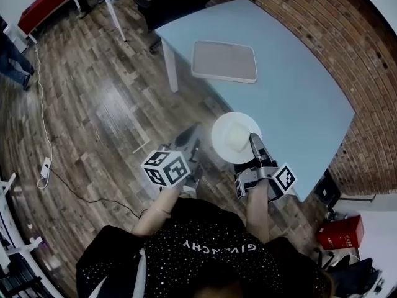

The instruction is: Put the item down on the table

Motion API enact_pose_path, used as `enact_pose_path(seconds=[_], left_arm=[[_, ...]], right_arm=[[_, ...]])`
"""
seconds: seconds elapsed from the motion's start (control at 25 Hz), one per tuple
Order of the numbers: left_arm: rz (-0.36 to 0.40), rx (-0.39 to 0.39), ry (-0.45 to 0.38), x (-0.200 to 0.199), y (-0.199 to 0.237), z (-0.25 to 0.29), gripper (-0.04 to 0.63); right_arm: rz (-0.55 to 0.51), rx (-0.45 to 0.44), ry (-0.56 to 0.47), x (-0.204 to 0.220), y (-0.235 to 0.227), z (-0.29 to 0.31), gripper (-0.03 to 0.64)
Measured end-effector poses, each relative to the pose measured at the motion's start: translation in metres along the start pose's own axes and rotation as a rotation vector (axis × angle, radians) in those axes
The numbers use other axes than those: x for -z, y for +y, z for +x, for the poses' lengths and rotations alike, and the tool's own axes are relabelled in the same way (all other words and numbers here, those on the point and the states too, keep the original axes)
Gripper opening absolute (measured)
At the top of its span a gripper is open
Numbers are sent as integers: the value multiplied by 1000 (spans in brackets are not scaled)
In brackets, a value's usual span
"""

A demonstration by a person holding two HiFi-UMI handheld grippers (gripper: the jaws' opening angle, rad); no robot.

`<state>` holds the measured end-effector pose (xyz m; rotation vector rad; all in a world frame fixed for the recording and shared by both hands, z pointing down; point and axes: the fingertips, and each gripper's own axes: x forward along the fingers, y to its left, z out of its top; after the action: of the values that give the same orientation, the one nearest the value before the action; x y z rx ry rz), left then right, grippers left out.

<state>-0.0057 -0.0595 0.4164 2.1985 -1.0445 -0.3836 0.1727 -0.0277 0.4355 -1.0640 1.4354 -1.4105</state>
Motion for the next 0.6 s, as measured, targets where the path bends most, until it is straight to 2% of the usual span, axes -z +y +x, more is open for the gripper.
enact_pose_path(seconds=[0.28,0.6], left_arm=[[1,31,9,-16,19,35,11],[1,33,24,-13,22,39,11]], right_arm=[[2,-11,-22,-11,-4,37,44],[14,-2,-32,-14,-10,37,44]])
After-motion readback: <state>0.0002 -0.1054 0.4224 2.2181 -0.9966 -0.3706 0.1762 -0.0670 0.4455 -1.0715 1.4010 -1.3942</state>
